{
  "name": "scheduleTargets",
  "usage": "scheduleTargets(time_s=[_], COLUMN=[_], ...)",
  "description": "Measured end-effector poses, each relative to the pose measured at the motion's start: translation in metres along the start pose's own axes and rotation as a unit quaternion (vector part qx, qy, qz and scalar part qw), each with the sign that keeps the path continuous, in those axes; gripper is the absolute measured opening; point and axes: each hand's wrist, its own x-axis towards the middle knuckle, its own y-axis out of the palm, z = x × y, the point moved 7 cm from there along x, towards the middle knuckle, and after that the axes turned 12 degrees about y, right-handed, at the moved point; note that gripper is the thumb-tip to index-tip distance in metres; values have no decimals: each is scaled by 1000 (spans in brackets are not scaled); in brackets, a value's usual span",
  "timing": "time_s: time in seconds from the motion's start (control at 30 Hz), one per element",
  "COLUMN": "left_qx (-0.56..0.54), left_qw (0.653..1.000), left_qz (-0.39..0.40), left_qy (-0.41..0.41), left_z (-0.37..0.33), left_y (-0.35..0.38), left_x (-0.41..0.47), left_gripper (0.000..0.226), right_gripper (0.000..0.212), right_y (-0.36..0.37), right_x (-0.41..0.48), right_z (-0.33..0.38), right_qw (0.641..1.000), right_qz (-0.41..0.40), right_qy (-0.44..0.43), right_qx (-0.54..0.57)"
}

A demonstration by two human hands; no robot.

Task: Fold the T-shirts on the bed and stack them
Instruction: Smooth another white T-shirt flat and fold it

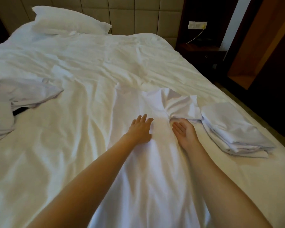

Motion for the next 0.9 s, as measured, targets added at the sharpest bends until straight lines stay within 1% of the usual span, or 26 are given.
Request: scheduleTargets(time_s=[0.07, 0.13, 0.17, 0.27, 0.3, 0.33, 0.37, 0.4, 0.43, 0.5, 0.53, 0.57, 0.6, 0.63, 0.67, 0.7, 0.73, 0.77, 0.8, 0.83, 0.87, 0.9], left_qx=[43, 32, 19, -29, -61, -108, -169, -243, -325, -484, -557, -626, -685, -728, -755, -771, -781, -782, -782, -768, -743, -703], left_qw=[999, 999, 999, 999, 998, 993, 984, 966, 936, 852, 801, 742, 681, 627, 585, 555, 534, 526, 521, 533, 561, 605], left_qz=[18, 17, 15, 9, -3, -24, -54, -92, -134, -196, -213, -225, -235, -243, -252, -260, -266, -270, -273, -280, -283, -285], left_qy=[19, 22, 22, 30, 35, 34, 27, 12, -5, -40, -58, -80, -107, -136, -158, -174, -185, -196, -206, -218, -229, -241], left_z=[13, 26, 32, 38, 40, 42, 46, 51, 56, 66, 70, 74, 78, 83, 88, 93, 98, 103, 107, 112, 117, 122], left_y=[1, 0, 1, 5, 6, 7, 5, 2, -2, -7, -8, -9, -10, -10, -12, -12, -12, -10, -7, -4, -1, 0], left_x=[17, 33, 40, 56, 61, 65, 67, 69, 69, 69, 71, 72, 73, 72, 70, 68, 65, 61, 56, 54, 52, 50], left_gripper=[67, 67, 67, 65, 64, 62, 59, 55, 52, 47, 44, 42, 40, 39, 38, 35, 34, 36, 38, 38, 35, 34], right_gripper=[10, 11, 15, 39, 44, 46, 49, 52, 53, 48, 45, 42, 41, 41, 46, 57, 70, 78, 79, 74, 66, 59], right_y=[12, 21, 26, 42, 48, 50, 48, 46, 48, 63, 73, 83, 96, 111, 127, 141, 150, 152, 152, 151, 149, 147], right_x=[16, 31, 39, 57, 61, 63, 64, 63, 60, 54, 52, 51, 49, 47, 46, 43, 40, 37, 36, 38, 40, 42], right_z=[10, 17, 19, 24, 26, 31, 36, 42, 50, 61, 62, 62, 60, 54, 42, 24, 8, -3, -3, 2, 9, 15], right_qw=[999, 997, 996, 993, 994, 995, 994, 990, 985, 965, 945, 914, 874, 824, 770, 717, 668, 642, 655, 687, 710, 710], right_qz=[23, 43, 54, 76, 64, 32, -23, -82, -127, -158, -164, -170, -166, -133, -60, 35, 113, 151, 152, 135, 109, 74], right_qy=[-14, -22, -25, -28, -30, -36, -51, -78, -112, -189, -225, -254, -275, -290, -295, -287, -273, -255, -244, -248, -260, -276], right_qx=[23, 52, 63, 80, 85, 90, 92, 78, 35, -90, -171, -265, -366, -469, -562, -634, -683, -707, -699, -670, -645, -644])
